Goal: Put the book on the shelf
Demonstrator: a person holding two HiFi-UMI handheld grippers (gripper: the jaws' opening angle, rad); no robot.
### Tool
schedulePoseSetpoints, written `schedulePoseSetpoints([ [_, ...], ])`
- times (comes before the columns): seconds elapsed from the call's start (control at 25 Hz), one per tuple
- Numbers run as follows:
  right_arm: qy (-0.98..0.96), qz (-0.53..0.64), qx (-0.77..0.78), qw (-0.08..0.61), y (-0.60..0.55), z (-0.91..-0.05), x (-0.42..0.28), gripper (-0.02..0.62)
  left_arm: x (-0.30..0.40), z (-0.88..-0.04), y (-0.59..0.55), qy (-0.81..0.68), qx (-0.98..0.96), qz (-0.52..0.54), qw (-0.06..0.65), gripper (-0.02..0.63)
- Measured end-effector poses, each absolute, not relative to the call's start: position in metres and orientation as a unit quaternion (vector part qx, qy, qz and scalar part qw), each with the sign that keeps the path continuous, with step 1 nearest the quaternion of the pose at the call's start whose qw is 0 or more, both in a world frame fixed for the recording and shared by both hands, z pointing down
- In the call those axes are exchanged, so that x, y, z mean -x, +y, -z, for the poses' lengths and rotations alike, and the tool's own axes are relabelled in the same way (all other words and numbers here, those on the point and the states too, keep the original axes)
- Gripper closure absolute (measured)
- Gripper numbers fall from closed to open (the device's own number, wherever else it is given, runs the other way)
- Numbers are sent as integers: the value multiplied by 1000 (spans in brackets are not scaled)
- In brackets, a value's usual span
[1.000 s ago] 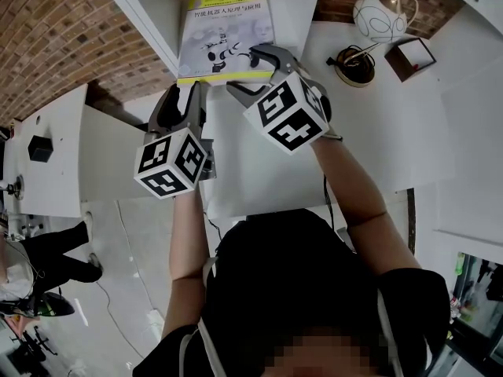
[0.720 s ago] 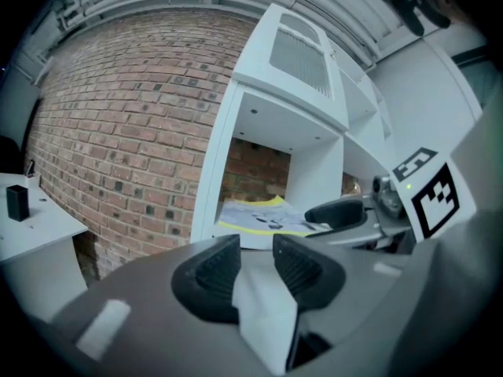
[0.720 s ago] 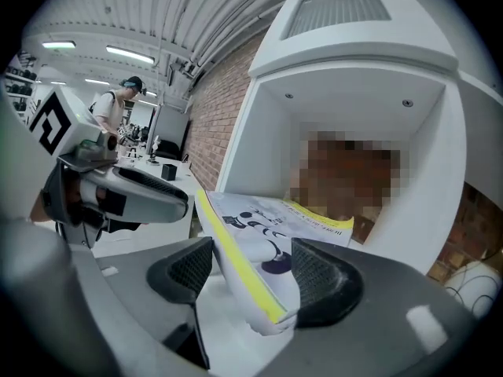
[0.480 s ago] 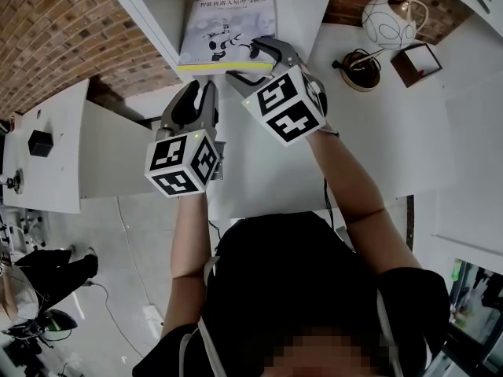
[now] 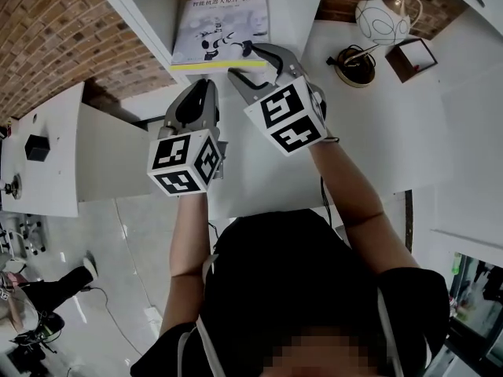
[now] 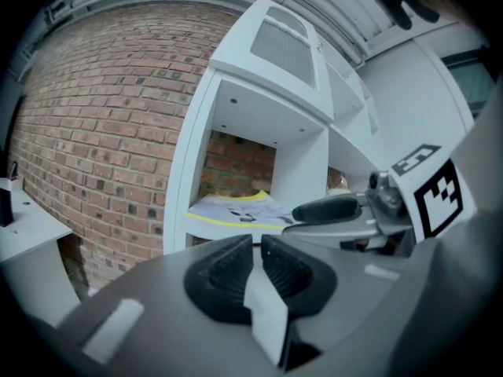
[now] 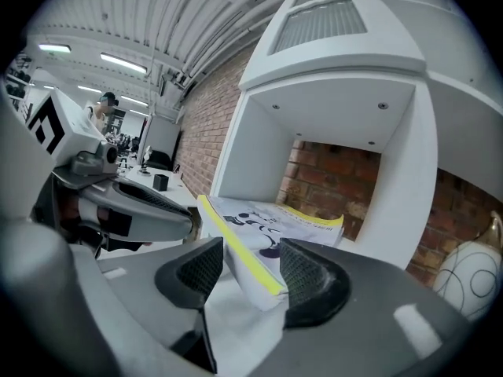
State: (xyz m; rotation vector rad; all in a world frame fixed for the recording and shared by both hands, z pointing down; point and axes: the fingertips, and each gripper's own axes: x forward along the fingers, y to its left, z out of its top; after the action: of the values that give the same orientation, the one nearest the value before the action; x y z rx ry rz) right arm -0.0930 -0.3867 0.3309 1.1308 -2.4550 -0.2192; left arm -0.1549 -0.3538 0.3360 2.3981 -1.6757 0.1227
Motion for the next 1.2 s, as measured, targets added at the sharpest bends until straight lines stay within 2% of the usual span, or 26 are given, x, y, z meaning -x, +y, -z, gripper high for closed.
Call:
schedulePoseSetpoints([
  [0.08, -886, 67, -411, 205, -382, -332, 90, 377, 150, -335, -352, -560, -820, -39, 106, 585],
  [0.16, -886, 58, -420, 189, -378, -331, 85, 423, 144, -334, -350, -548, -829, -33, 108, 597],
  [0.32, -877, 50, -451, 157, -371, -324, 73, 597, 135, -334, -345, -531, -839, -37, 111, 598],
  [1.2, -868, -14, -484, 109, -300, -331, 55, 598, 121, -342, -293, -500, -858, -50, 111, 598],
])
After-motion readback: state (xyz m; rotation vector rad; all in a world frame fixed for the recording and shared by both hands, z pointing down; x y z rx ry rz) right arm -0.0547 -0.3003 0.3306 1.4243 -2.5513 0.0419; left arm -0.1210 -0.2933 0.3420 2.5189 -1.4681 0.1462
